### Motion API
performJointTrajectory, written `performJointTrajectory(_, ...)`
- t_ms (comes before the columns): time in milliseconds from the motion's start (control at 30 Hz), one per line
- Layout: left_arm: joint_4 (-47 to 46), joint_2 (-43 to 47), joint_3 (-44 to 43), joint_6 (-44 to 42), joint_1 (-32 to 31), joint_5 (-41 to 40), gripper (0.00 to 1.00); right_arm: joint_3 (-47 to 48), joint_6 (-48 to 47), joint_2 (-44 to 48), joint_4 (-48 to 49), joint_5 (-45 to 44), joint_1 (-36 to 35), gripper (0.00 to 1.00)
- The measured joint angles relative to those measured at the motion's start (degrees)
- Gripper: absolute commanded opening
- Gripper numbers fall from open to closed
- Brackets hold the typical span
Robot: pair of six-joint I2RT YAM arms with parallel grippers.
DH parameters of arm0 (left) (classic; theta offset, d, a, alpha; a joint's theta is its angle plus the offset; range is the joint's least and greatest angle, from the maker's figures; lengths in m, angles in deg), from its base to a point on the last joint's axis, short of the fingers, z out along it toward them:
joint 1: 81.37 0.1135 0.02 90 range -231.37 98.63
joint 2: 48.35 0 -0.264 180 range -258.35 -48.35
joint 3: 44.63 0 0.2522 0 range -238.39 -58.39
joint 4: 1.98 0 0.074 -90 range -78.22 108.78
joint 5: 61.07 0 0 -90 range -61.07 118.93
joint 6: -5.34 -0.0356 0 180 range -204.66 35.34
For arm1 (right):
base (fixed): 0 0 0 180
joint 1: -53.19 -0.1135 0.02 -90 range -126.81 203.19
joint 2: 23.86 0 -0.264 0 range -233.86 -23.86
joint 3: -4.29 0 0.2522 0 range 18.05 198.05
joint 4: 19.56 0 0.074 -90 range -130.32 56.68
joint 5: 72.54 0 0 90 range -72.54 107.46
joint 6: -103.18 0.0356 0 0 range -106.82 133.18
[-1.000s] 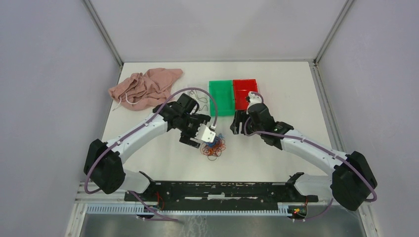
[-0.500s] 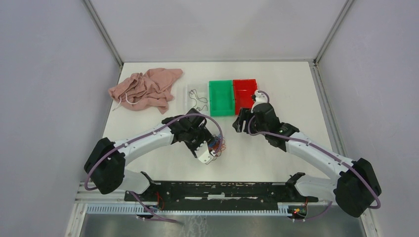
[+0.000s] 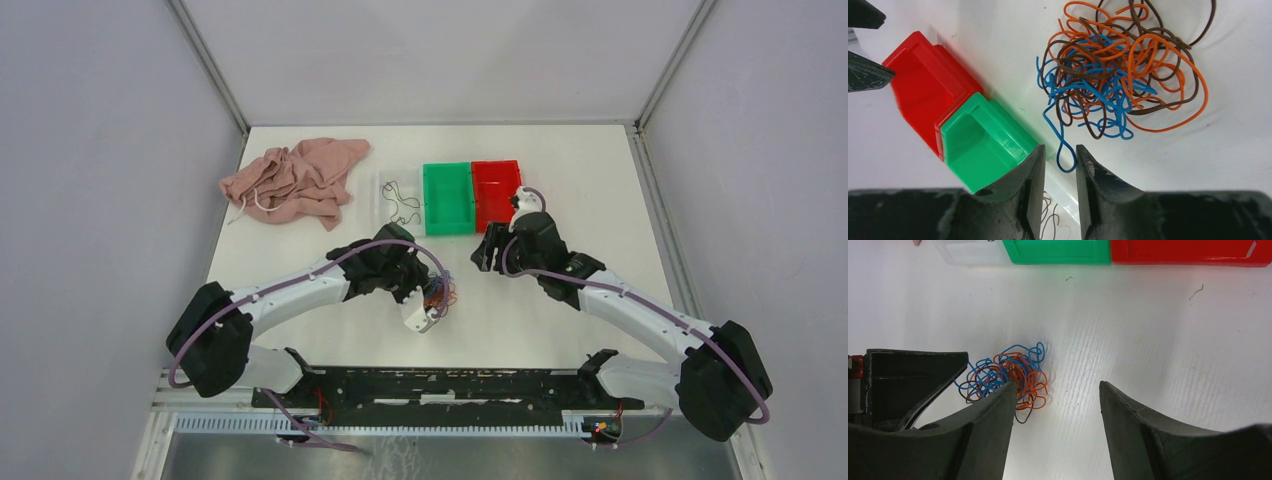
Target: Untangle the cables
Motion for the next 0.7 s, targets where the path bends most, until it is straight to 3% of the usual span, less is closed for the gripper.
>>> performJointTrajectory(333, -5.6, 1.8, 2.4, 0.4, -0.8, 0.6, 0.04, 0.0, 1.0, 0.4, 2.0, 1.1, 0.4, 0.67)
performJointTrajectory(700, -5.9, 13.3, 1.3, 6.3, -0.8, 3.6, 0.03, 0.0, 2.3, 0.5, 5.2, 6.2, 0.7, 0.83)
